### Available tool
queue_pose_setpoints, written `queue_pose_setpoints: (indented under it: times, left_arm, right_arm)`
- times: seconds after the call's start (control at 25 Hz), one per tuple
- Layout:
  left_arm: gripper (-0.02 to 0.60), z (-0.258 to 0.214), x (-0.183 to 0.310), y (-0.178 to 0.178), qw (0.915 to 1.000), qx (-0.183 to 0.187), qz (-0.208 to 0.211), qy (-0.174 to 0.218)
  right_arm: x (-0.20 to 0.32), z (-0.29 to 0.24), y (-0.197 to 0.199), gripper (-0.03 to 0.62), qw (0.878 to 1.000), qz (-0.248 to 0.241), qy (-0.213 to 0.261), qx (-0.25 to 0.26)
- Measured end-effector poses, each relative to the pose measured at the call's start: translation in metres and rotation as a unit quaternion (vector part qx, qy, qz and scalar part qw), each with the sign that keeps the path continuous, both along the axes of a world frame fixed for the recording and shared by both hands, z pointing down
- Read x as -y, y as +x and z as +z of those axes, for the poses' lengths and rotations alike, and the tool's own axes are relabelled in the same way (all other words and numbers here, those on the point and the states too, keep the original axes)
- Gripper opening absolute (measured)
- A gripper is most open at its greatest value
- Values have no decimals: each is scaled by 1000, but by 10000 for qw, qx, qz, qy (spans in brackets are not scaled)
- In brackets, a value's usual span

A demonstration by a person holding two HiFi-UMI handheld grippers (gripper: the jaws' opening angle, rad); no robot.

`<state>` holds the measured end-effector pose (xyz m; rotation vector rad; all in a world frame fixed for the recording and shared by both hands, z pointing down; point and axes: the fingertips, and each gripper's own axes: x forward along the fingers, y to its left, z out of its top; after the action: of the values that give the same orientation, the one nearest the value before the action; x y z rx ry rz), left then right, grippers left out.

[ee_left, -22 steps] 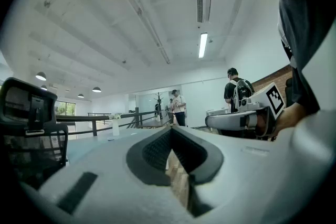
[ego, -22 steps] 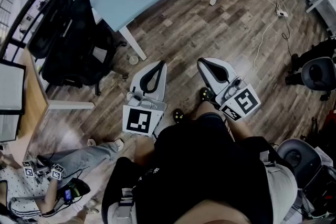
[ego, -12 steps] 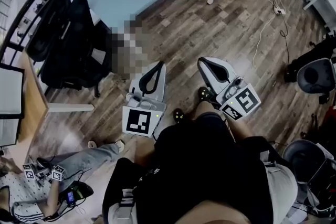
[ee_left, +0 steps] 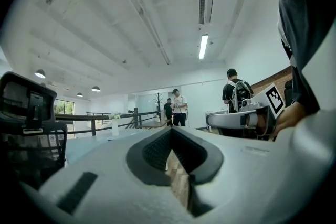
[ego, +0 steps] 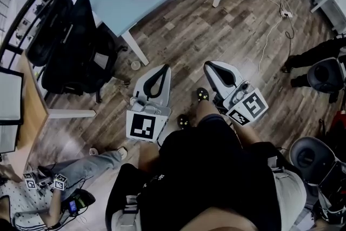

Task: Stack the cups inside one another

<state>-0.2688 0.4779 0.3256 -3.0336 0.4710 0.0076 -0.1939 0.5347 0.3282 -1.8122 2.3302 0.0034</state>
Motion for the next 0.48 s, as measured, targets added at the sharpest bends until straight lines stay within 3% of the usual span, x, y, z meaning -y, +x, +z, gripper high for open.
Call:
queue_pose_setpoints:
  times: [0.48]
  left_arm:
    - [-17, 2, 46, 13, 9995, -60, -294, -34]
  right_arm:
    - [48, 1, 30, -2, 9999, -105, 102, 75]
